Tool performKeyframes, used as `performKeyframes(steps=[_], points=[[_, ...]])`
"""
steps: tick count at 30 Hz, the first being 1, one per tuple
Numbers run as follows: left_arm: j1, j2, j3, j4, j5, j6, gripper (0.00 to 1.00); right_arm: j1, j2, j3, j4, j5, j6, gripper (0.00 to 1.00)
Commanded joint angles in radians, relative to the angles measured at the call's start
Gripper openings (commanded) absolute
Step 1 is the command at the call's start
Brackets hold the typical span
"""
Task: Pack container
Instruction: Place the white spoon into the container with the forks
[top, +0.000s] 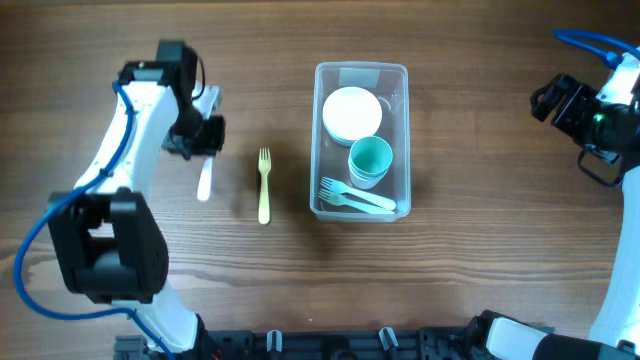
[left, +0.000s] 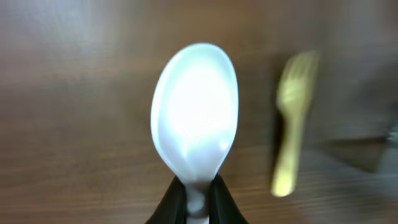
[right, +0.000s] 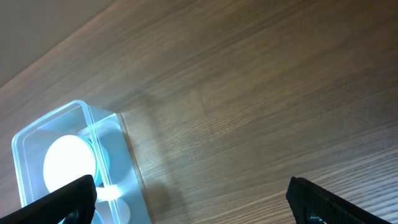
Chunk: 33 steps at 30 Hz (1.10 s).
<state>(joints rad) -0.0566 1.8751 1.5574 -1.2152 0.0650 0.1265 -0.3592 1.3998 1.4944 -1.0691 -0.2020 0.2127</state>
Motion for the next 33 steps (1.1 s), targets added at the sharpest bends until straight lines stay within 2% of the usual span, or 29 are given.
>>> performKeyframes(steps=[1,4,7,9,11,15,19,21,23,24,25,28,32,33], points=[[-0.126,-0.061,0.157,-0.079,0.103,0.106,0.04,-0.001,0.005,-0.003,0.004,-0.002,0.011,1.0],[-0.314,-0.09,0.216,-0.102,0.155,0.337,0.04,-0.001,0.005,-0.003,0.004,-0.002,0.012,1.0],[-0.523,-0.092,0.213,-0.131,0.154,0.677,0.04,-0.001,0.005,-0.003,0.004,-0.002,0.011,1.0],[-0.626,-0.089,0.213,-0.126,0.155,0.783,0.04,-0.001,0.005,-0.003,0.004,-0.002,0.011,1.0],[-0.698,-0.073,0.213,-0.101,0.155,0.838,0.05,-0.001,0.005,-0.003,0.004,-0.002,0.011,1.0],[-0.732,0.011,0.212,-0.038,0.151,0.84,0.06,-0.001,0.005,-0.003,0.004,-0.002,0.011,1.0],[-0.734,0.076,0.212,0.025,0.151,0.839,0.12,-0.001,0.005,-0.003,0.003,-0.002,0.011,1.0],[-0.734,0.098,0.212,0.045,0.151,0.838,0.18,-0.001,0.005,-0.003,0.004,-0.002,0.012,1.0],[-0.733,0.099,0.212,0.045,0.15,0.82,0.3,-0.001,0.005,-0.003,0.004,-0.002,0.012,1.0],[-0.733,0.089,0.212,0.045,0.136,0.789,0.4,-0.001,0.005,-0.003,0.004,-0.002,0.011,1.0],[-0.733,0.072,0.215,0.045,0.114,0.745,1.0,-0.001,0.005,-0.003,0.004,-0.002,0.012,1.0],[-0.732,-0.016,0.233,0.03,0.105,0.619,1.0,-0.001,0.005,-0.003,0.003,-0.002,0.011,1.0],[-0.717,-0.23,0.233,-0.09,0.098,0.553,1.0,-0.001,0.005,-0.003,0.003,-0.002,0.011,1.0],[-0.682,-0.27,0.233,-0.109,0.09,0.464,1.0,-0.001,0.005,-0.003,0.004,-0.002,0.011,1.0]])
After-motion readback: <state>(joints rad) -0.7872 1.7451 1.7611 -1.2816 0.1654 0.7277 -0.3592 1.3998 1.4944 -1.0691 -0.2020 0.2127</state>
